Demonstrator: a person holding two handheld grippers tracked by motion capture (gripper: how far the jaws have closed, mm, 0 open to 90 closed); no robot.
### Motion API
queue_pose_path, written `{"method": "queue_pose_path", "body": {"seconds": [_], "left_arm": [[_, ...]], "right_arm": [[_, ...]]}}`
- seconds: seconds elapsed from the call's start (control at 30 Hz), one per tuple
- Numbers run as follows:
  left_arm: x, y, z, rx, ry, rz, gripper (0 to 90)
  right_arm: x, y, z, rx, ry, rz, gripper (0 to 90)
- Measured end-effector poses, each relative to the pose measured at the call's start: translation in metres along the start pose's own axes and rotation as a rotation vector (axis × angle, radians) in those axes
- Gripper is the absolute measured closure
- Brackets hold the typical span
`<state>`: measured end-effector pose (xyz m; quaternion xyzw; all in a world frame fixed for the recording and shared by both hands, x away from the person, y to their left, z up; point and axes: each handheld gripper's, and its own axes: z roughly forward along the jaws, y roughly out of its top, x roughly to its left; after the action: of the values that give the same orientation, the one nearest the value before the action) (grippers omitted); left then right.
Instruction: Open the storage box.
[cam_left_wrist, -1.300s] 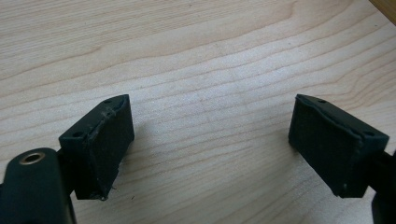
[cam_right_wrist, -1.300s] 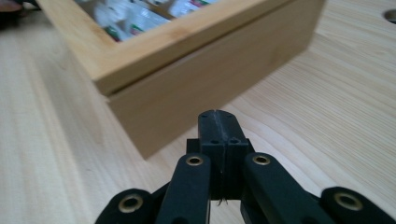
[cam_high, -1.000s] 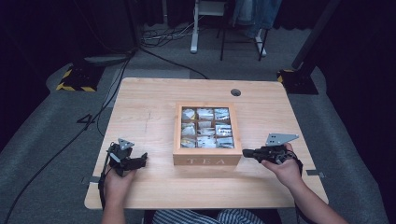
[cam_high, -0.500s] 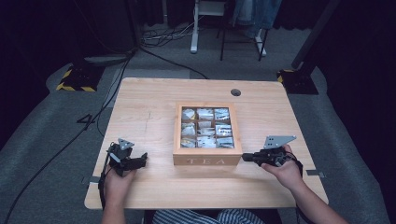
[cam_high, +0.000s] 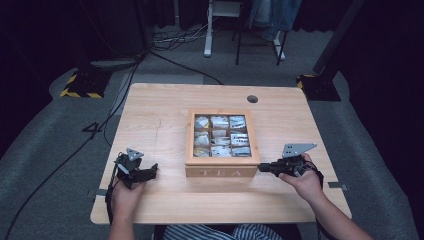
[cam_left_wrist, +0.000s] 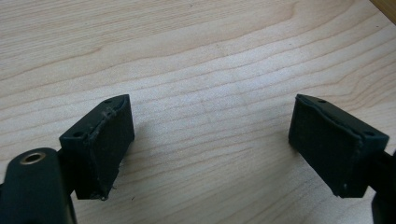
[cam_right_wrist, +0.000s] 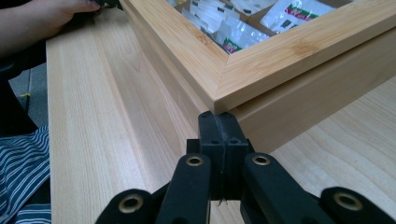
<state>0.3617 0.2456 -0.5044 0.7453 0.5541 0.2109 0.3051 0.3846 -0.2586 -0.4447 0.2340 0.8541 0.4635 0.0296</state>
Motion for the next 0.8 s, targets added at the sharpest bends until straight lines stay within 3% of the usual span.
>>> {"method": "queue_pose_path", "body": {"seconds": [0.57,0.8], "left_arm": [[0.000,0.000,0.000,0.000,0.000,0.000,14.9],[0.000,0.000,0.000,0.000,0.000,0.000,14.9]], "right_arm": [[0.002,0.036,-0.014,-0.067,-0.028,-0.024,90.0],[-0.001,0.049,-0.019,-0.123,-0.049,-0.020,90.0]]}}
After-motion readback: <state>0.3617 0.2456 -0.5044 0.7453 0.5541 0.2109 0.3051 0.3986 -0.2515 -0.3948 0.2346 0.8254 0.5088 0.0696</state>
